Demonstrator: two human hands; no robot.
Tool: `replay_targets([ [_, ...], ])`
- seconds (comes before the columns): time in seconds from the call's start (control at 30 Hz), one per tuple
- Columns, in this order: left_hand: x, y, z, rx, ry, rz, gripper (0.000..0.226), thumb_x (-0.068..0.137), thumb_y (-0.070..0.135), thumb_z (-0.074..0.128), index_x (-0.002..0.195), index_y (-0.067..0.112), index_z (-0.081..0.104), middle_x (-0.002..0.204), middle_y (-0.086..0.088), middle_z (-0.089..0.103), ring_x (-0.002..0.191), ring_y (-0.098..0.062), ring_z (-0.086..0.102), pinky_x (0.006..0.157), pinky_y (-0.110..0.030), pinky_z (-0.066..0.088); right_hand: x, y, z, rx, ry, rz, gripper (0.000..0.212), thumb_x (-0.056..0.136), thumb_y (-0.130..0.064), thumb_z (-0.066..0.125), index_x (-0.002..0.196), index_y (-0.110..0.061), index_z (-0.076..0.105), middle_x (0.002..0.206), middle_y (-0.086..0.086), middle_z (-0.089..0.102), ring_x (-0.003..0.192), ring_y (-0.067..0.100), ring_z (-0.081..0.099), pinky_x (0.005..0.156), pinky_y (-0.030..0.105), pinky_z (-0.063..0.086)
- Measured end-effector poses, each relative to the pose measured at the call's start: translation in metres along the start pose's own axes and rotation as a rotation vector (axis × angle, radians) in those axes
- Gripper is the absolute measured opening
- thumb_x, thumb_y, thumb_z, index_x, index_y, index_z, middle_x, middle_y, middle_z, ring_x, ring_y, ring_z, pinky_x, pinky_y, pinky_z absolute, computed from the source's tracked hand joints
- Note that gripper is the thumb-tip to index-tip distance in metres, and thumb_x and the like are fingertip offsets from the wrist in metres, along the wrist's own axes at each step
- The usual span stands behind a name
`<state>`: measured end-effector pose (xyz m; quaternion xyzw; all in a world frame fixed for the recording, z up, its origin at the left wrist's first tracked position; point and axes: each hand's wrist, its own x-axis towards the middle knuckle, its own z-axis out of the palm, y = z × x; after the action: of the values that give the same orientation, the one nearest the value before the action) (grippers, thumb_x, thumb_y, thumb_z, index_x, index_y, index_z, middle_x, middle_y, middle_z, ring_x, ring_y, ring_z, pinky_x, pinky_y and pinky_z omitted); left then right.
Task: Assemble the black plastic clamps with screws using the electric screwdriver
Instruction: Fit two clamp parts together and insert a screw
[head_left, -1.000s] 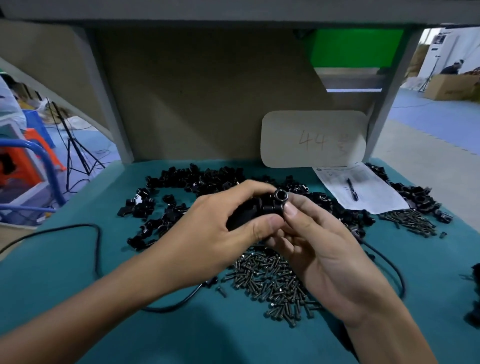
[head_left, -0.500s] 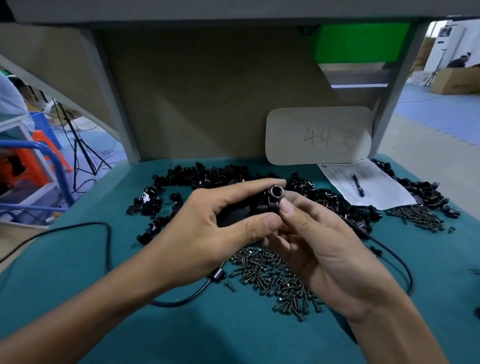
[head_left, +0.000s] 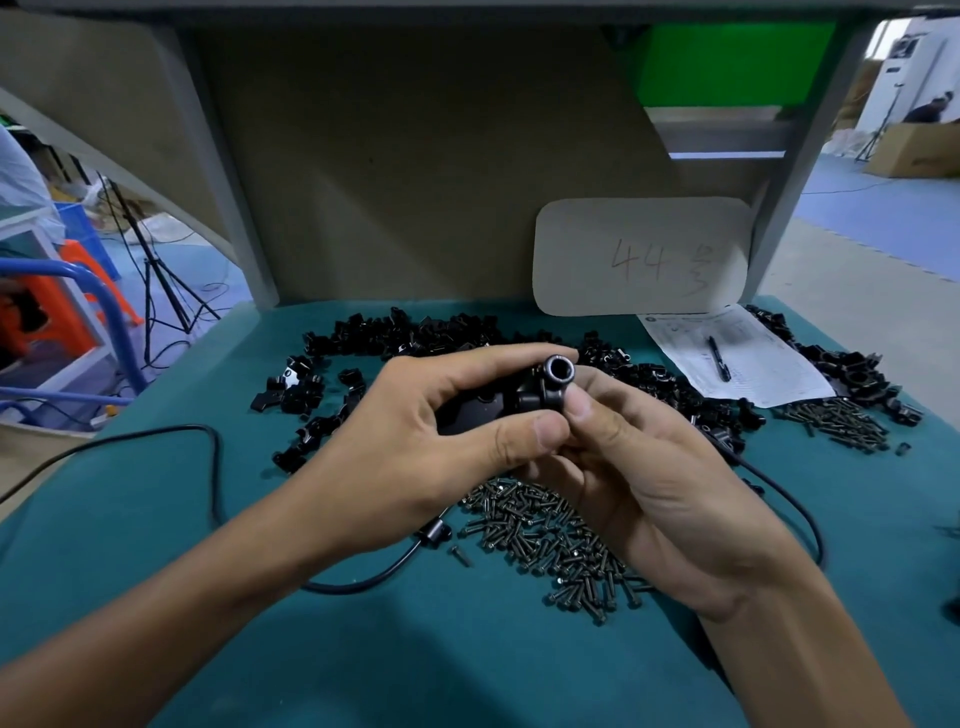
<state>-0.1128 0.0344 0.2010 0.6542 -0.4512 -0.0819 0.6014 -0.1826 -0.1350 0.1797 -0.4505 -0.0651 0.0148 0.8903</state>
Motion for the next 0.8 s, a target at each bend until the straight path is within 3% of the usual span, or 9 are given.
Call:
replay_targets([
  [0.1, -0.001, -0.003, 0.002, -0.003, 0.015, 0.012, 0.038, 0.087, 0.016, 0.070, 0.125, 0.020, 0.066, 0.111, 0.009, 0.075, 0.090, -0.007, 0.073, 0.076, -0.018, 0.056, 0.002, 0.001, -0.003, -0.007, -0.026, -0.007, 0.033, 0.087, -0.018, 0.075, 0.115, -0.002, 0.068, 0.111, 0.021, 0.070, 0.094, 0.023, 0.070, 0.079, 0.029, 0.062],
  [0.3, 0.000, -0.020, -0.002, 0.128, 0.119, 0.027, 0.037, 0.090, 0.019, 0.069, 0.127, 0.018, 0.066, 0.110, 0.014, 0.074, 0.099, -0.002, 0.070, 0.083, -0.013, 0.051, 0.022, 0.016, -0.030, -0.199, 0.040, -0.027, 0.060, 0.084, -0.037, 0.074, 0.135, -0.010, 0.056, 0.104, 0.005, 0.073, 0.088, 0.016, 0.068, 0.080, 0.030, 0.061],
  [0.4, -0.002, -0.031, -0.008, 0.199, 0.157, -0.012, 0.038, 0.093, 0.023, 0.068, 0.130, 0.016, 0.065, 0.084, 0.026, 0.071, 0.079, 0.010, 0.067, 0.062, -0.005, 0.042, 0.030, 0.042, -0.067, -0.966, 0.236, 0.023, 0.037, 0.094, -0.036, 0.071, 0.127, -0.025, 0.059, 0.107, -0.004, 0.072, 0.094, 0.014, 0.069, 0.081, 0.032, 0.061],
  [0.43, -0.004, -0.035, -0.009, 0.200, 0.159, -0.027, 0.039, 0.093, 0.024, 0.068, 0.132, 0.015, 0.064, 0.081, 0.024, 0.071, 0.080, 0.009, 0.068, 0.053, -0.014, 0.039, 0.030, 0.056, -0.080, -1.256, 0.210, 0.080, 0.031, 0.098, -0.035, 0.068, 0.127, -0.027, 0.060, 0.109, -0.007, 0.069, 0.092, 0.010, 0.067, 0.077, 0.028, 0.060],
  [0.47, -0.006, -0.038, -0.010, 0.193, 0.161, -0.043, 0.040, 0.093, 0.027, 0.068, 0.132, 0.016, 0.064, 0.083, 0.023, 0.071, 0.088, 0.006, 0.068, 0.057, -0.029, 0.040, 0.030, 0.071, -0.092, -1.448, 0.155, 0.150, 0.030, 0.099, -0.035, 0.066, 0.127, -0.026, 0.062, 0.112, -0.006, 0.067, 0.090, 0.008, 0.065, 0.075, 0.024, 0.057],
  [0.53, -0.009, -0.044, -0.012, 0.182, 0.167, -0.074, 0.042, 0.092, 0.032, 0.069, 0.133, 0.021, 0.065, 0.089, 0.023, 0.072, 0.105, 0.002, 0.052, 0.081, -0.042, 0.039, 0.028, 0.102, -0.110, -1.625, 0.060, 0.239, 0.033, 0.099, -0.036, 0.066, 0.127, -0.020, 0.063, 0.116, 0.001, 0.065, 0.096, 0.013, 0.063, 0.081, 0.025, 0.053],
  [0.6, -0.011, -0.048, -0.014, 0.201, 0.178, -0.102, 0.044, 0.091, 0.037, 0.069, 0.133, 0.026, 0.065, 0.105, 0.023, 0.068, 0.108, 0.004, 0.036, 0.084, -0.049, 0.039, 0.026, 0.124, -0.117, -1.770, 0.063, 0.207, 0.033, 0.101, -0.037, 0.064, 0.126, -0.016, 0.059, 0.113, 0.005, 0.059, 0.104, 0.023, 0.058, 0.085, 0.030, 0.044],
  [0.7, -0.010, -0.050, -0.014, 0.223, 0.187, -0.110, 0.043, 0.090, 0.040, 0.069, 0.132, 0.029, 0.065, 0.117, 0.027, 0.049, 0.107, 0.006, 0.034, 0.088, -0.050, 0.038, 0.029, 0.135, -0.116, -1.912, 0.064, 0.080, 0.026, 0.105, -0.031, 0.056, 0.124, -0.014, 0.053, 0.111, 0.007, 0.058, 0.102, 0.026, 0.055, 0.079, 0.028, 0.034],
  [0.8, -0.010, -0.054, -0.013, 0.196, 0.192, -0.117, 0.043, 0.090, 0.038, 0.070, 0.131, 0.028, 0.066, 0.111, 0.022, 0.061, 0.108, 0.005, 0.048, 0.089, -0.048, 0.039, 0.032, 0.134, -0.114, -1.959, 0.032, 0.031, 0.018, 0.107, -0.026, 0.051, 0.117, -0.011, 0.053, 0.107, 0.008, 0.060, 0.098, 0.025, 0.057, 0.076, 0.026, 0.035],
])
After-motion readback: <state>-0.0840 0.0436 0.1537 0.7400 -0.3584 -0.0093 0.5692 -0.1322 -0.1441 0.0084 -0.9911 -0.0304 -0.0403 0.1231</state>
